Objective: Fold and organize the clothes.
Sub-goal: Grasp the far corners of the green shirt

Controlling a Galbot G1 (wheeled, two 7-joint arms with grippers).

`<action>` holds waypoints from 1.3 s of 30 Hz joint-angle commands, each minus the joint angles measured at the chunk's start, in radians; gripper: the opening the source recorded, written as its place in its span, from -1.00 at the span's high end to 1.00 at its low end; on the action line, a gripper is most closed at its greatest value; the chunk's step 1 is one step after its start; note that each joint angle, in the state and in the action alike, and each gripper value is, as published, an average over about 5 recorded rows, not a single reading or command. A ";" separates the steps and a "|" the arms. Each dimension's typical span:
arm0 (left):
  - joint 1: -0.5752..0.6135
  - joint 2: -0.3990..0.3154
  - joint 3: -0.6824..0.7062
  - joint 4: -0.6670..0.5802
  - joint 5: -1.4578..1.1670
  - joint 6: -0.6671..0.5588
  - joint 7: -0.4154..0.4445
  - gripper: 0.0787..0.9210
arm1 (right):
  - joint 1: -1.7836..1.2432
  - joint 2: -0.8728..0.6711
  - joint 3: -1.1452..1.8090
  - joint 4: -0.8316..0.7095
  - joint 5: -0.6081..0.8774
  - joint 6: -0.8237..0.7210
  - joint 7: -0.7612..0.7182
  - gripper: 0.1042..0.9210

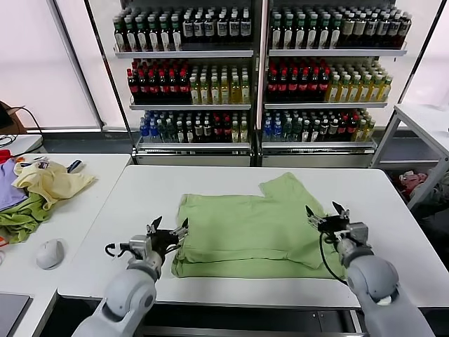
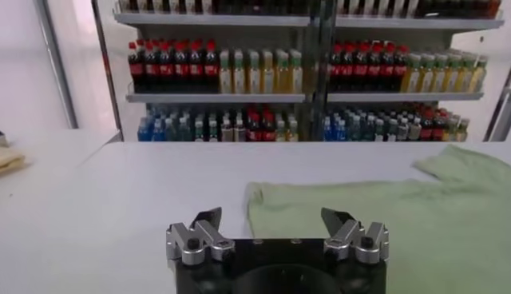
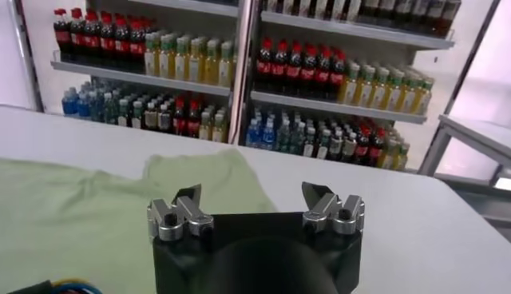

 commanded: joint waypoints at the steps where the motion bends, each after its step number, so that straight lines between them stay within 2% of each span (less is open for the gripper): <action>1: -0.354 -0.085 0.117 0.397 -0.001 -0.011 0.010 -0.77 | 0.327 0.034 -0.156 -0.338 0.012 -0.022 0.005 -0.76; 11: -0.489 -0.149 0.153 0.645 0.012 -0.007 0.017 -0.77 | 0.499 0.121 -0.199 -0.612 0.029 -0.043 0.015 -0.76; 15: -0.516 -0.165 0.158 0.707 0.042 0.001 0.013 -0.77 | 0.535 0.155 -0.204 -0.696 0.021 -0.040 0.008 -0.76; 29: -0.490 -0.167 0.173 0.709 0.003 0.042 0.010 -0.77 | 0.611 0.248 -0.185 -0.888 0.013 -0.043 -0.043 -0.76; 31: -0.485 -0.163 0.176 0.707 -0.006 0.046 0.012 -0.77 | 0.611 0.252 -0.188 -0.897 0.012 -0.044 -0.047 -0.73; 34: -0.477 -0.159 0.180 0.702 -0.021 0.051 0.015 -0.72 | 0.609 0.257 -0.189 -0.907 0.009 -0.052 -0.050 -0.58; 39: -0.461 -0.153 0.185 0.684 -0.052 0.065 0.016 -0.41 | 0.605 0.258 -0.184 -0.915 0.019 -0.063 -0.052 -0.23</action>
